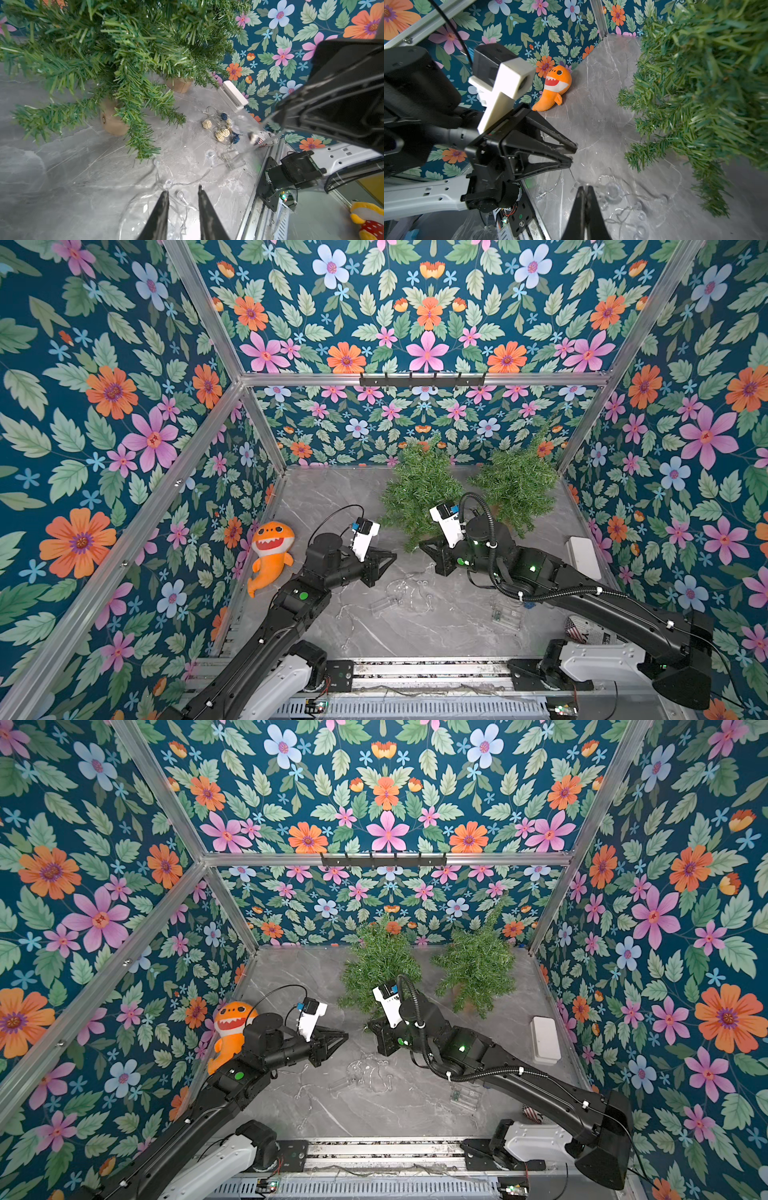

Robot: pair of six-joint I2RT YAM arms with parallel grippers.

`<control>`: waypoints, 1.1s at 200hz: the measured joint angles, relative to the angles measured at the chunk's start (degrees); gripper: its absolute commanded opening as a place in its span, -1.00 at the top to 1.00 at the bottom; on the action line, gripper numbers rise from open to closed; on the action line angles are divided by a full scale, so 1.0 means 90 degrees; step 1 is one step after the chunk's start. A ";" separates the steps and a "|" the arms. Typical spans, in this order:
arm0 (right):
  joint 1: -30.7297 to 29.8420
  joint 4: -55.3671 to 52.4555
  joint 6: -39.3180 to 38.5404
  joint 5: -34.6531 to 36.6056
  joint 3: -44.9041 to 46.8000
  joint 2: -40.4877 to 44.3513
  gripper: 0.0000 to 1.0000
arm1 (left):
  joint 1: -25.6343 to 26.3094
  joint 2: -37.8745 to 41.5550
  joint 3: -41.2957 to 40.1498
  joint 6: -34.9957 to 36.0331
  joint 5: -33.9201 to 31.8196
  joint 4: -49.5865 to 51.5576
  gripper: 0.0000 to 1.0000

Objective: Wrap string light around the christmas tree
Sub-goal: Pick up the light string from the center of the board.

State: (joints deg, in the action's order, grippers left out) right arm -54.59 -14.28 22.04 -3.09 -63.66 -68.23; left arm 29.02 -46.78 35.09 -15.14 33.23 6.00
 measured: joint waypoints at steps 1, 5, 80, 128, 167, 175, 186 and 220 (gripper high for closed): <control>0.0000 -0.0007 0.0005 0.0000 -0.0005 0.0002 1.00 | 0.0000 -0.0007 -0.0002 0.0000 0.0000 -0.0002 0.35; 0.0000 -0.0044 0.0022 0.0000 -0.0022 0.0029 1.00 | 0.0005 -0.0049 -0.0017 0.0000 -0.0007 -0.0024 0.33; 0.0000 -0.0668 0.0032 0.0027 -0.0328 0.0648 1.00 | 0.1095 -0.0328 -0.0595 0.0170 -0.0865 -0.0597 0.05; 0.0000 -0.0828 -0.0041 0.0109 -0.0330 0.0770 1.00 | 0.1933 -0.0605 -0.0872 -0.0053 -0.1647 -0.0869 0.06; 0.0226 -0.0991 -0.0109 0.0291 -0.0131 0.1071 1.00 | 0.2239 -0.0891 -0.1418 -0.0517 -0.2397 -0.1217 0.06; 0.0333 -0.1001 -0.0090 0.0335 -0.0005 0.1195 1.00 | 0.2307 -0.1010 -0.1445 -0.0595 -0.2545 -0.1234 0.06; 0.0454 -0.1054 0.0000 0.0355 0.0165 0.1348 1.00 | 0.2463 -0.1226 -0.1416 -0.0627 -0.2696 -0.1241 0.06; 0.0653 -0.1064 0.0151 0.0289 0.0510 0.1581 1.00 | 0.2781 -0.2055 -0.1107 -0.0357 -0.3203 -0.1236 0.05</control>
State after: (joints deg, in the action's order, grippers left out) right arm -48.71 -23.86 23.40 -0.49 -59.07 -54.00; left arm 54.04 -65.28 25.12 -18.35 4.40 -5.13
